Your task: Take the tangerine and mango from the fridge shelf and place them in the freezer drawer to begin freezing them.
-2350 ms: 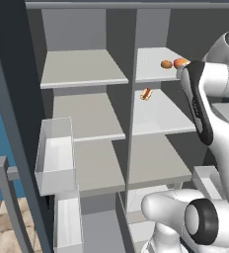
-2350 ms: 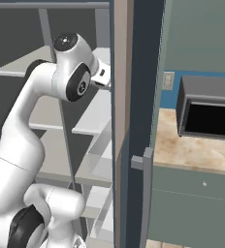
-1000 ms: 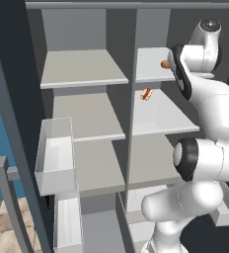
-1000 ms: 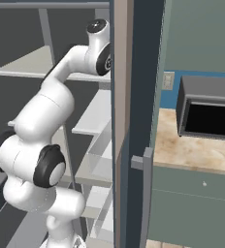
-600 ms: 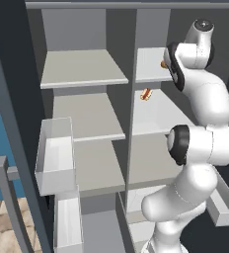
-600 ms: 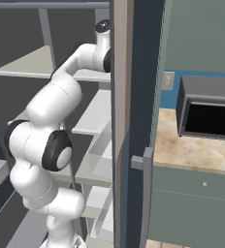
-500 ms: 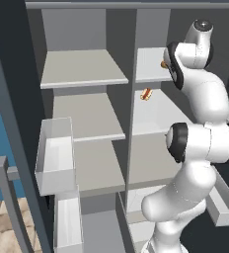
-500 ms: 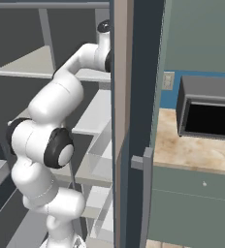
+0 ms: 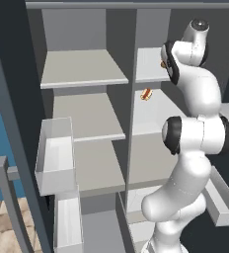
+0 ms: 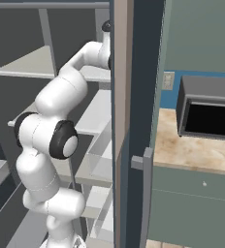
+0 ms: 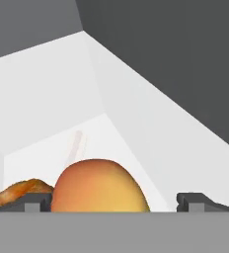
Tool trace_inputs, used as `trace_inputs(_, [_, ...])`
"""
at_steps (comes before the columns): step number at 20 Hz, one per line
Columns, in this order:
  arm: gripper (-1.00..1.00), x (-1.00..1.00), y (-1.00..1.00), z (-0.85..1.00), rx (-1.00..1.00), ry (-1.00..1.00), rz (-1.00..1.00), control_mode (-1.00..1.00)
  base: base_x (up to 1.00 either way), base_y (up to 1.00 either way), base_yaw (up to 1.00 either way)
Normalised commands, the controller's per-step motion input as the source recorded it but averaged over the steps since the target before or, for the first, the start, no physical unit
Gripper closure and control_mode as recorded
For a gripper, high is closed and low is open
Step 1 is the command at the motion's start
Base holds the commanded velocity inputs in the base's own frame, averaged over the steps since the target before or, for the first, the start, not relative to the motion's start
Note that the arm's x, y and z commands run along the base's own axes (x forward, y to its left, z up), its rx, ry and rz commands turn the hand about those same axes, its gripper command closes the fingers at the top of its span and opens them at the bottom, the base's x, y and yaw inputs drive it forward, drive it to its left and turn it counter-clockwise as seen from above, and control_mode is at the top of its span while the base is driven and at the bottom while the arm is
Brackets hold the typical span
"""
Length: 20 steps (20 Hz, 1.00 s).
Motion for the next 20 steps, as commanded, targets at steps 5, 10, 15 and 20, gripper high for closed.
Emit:
trace_inputs(5, [-1.00,0.02,0.00,-0.29,0.00,-0.05,0.06,-1.00,0.00,0.00,0.00])
trace_inputs(10, [1.00,-0.02,0.00,-0.45,0.00,-0.07,0.07,-1.00,0.00,0.00,0.00])
trace_inputs(15, [1.00,0.01,0.00,-0.11,0.00,-0.05,0.01,-1.00,0.00,0.00,0.00])
trace_inputs(20, [1.00,-0.31,0.11,-0.10,0.00,-0.01,0.00,-1.00,0.00,0.00,0.00])
